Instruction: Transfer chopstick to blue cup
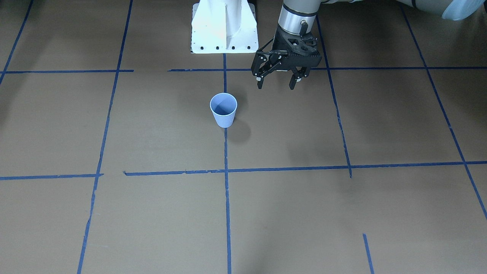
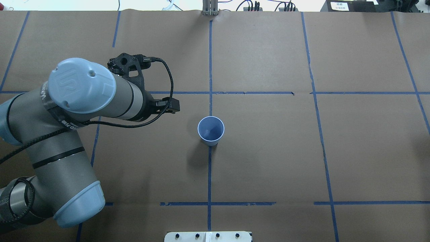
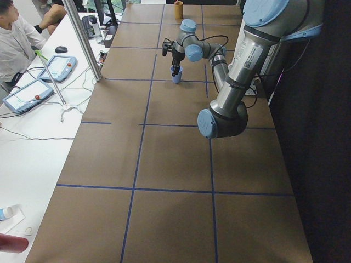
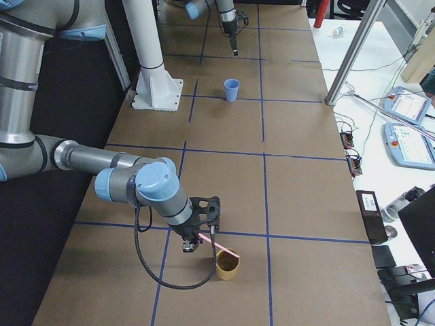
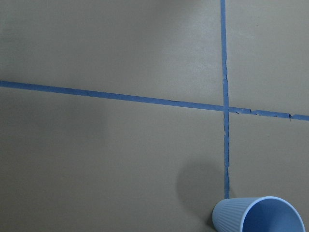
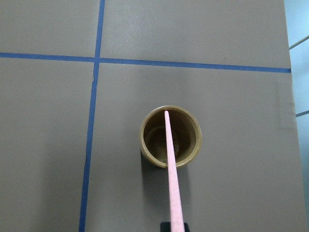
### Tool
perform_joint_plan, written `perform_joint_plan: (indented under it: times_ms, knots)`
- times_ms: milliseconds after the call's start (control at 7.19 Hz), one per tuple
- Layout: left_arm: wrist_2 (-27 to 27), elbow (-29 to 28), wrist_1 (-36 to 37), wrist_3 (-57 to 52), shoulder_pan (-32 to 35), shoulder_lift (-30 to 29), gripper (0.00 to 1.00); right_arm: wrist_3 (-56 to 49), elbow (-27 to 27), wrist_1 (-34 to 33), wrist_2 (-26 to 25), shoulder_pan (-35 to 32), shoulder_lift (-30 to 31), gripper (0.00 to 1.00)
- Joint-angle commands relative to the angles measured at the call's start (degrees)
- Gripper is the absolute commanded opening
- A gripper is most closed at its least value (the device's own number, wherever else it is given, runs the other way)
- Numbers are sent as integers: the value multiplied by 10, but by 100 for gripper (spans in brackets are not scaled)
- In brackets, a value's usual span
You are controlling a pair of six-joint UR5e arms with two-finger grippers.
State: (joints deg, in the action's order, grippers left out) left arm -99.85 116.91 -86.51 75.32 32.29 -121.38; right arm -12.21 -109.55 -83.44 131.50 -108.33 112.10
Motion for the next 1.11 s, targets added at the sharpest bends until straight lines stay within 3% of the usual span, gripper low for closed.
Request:
perform_joint_plan:
  times_ms: [0,278,556,974]
  knots:
    - [0,-1,-1,0,-1,0,100,0,-49,-1,19,-22,13,0]
    - [-1,-1,-4,0,-1,0,100,18,-94,-62,62,-18,-1,0]
    - [-1,-2,-4,0,-1,0,100,75,-95,-85,96,48,-56,0]
    - [-1,-2,-5,0,0,0,100,327,-92,-86,216,188,-160,0]
